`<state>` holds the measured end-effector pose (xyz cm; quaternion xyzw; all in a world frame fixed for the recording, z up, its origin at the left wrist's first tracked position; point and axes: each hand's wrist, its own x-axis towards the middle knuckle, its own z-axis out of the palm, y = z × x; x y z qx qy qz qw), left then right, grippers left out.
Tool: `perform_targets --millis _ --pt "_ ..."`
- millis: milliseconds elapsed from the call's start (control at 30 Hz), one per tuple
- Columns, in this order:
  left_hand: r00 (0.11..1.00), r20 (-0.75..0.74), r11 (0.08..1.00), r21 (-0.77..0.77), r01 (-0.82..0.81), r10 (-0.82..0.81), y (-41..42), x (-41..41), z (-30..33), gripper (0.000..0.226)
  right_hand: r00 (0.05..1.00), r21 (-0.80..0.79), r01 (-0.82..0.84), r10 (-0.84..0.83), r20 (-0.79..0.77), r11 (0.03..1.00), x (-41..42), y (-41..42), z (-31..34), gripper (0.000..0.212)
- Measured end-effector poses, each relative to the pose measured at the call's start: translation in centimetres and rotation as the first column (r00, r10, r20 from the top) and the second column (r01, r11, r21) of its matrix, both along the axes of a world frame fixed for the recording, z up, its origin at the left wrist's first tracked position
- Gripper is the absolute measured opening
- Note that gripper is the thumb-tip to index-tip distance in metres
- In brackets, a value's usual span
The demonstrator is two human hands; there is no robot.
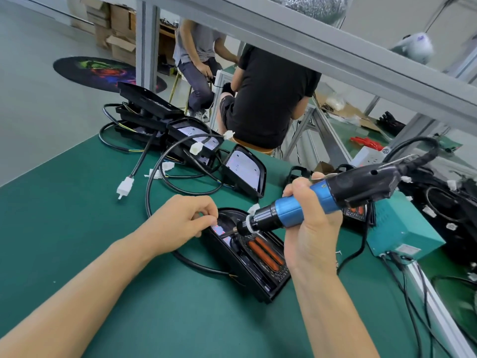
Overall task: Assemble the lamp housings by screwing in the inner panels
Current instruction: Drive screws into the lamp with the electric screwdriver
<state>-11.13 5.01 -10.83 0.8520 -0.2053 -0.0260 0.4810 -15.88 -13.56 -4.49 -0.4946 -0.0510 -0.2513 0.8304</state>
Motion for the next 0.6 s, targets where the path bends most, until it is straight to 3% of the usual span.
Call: perform_targets --millis 600 --pt "1.000 0.015 1.000 -0.014 0.006 -0.006 0.12 -0.09 -0.04 0.016 0.999 -0.037 0.009 -0.010 -0.031 0.999 0.15 0.05 -0.20 0.028"
